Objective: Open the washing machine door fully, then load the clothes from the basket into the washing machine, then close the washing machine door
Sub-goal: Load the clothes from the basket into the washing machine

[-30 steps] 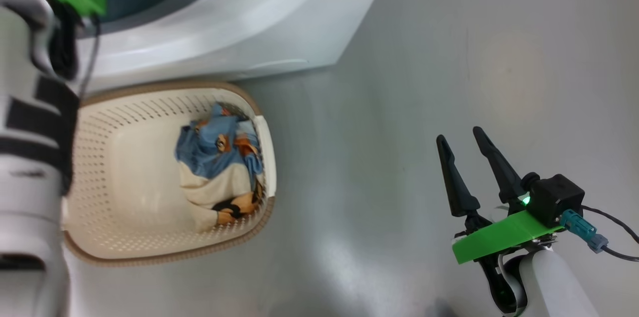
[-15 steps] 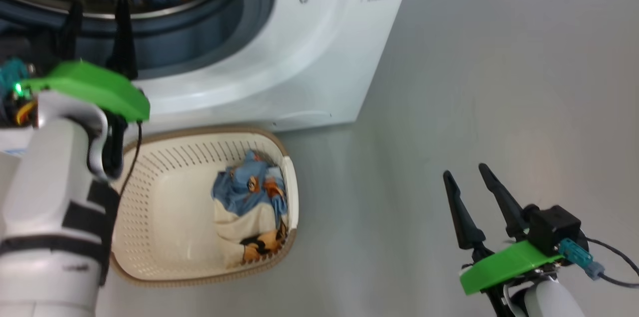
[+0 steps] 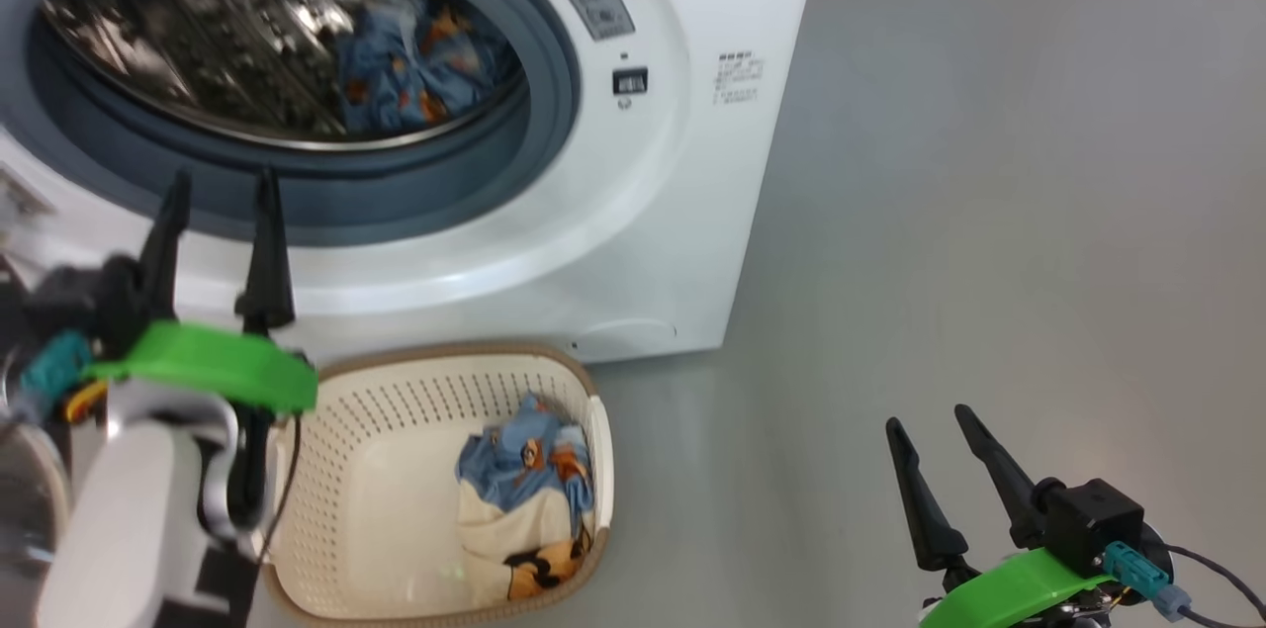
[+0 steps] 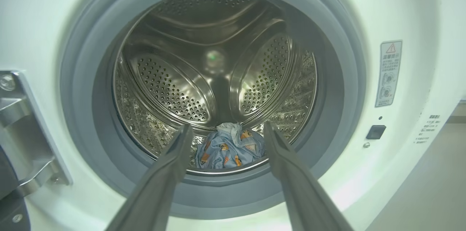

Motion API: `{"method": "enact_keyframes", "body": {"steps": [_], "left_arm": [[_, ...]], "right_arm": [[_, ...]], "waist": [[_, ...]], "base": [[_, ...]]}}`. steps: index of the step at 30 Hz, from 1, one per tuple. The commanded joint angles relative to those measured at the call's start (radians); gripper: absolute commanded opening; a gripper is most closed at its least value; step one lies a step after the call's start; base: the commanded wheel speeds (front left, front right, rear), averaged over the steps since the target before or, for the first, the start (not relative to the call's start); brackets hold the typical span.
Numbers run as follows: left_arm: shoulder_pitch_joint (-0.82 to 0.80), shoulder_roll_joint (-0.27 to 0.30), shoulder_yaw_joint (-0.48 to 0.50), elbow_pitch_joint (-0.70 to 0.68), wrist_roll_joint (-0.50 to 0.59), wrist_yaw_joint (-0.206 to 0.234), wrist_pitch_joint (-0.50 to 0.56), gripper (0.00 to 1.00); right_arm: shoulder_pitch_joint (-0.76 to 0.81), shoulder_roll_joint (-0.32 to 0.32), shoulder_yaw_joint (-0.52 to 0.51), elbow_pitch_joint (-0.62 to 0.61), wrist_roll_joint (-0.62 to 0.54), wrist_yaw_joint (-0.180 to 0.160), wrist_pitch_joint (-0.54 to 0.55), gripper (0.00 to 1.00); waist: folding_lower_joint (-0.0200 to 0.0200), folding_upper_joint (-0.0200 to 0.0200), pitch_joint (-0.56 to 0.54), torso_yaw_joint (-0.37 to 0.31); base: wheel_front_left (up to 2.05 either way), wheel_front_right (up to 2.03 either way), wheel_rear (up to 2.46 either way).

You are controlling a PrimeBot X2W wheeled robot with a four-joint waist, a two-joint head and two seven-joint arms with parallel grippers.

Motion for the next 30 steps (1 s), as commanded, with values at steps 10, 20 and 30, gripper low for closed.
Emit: {"method": "enact_keyframes", "body": {"steps": [10, 20, 30], "left_arm": [[0.240, 0.057, 0.082, -0.229, 0.026, 0.071, -0.006, 1.00], [0.482, 0.025, 0.136, -0.404, 0.059, 0.157, -0.006, 1.00], [0.631, -0.006, 0.172, -0.476, 0.077, 0.186, -0.006, 1.00]], "right_arm": [[0.023, 0.000, 0.040, -0.047, -0.014, 0.002, -0.005, 1.00], [0.027, 0.000, 0.044, -0.080, -0.035, 0.002, -0.005, 1.00], [0.038, 0.000, 0.041, -0.103, -0.042, 0.002, -0.005, 1.00]], "waist": [[0.0000, 0.0000, -0.091, -0.012], [0.0000, 0.0000, -0.120, -0.030], [0.0000, 0.0000, -0.129, -0.033]], "base": [[0.00, 0.00, 0.00], [0.00, 0.00, 0.00], [0.00, 0.00, 0.00]]}}
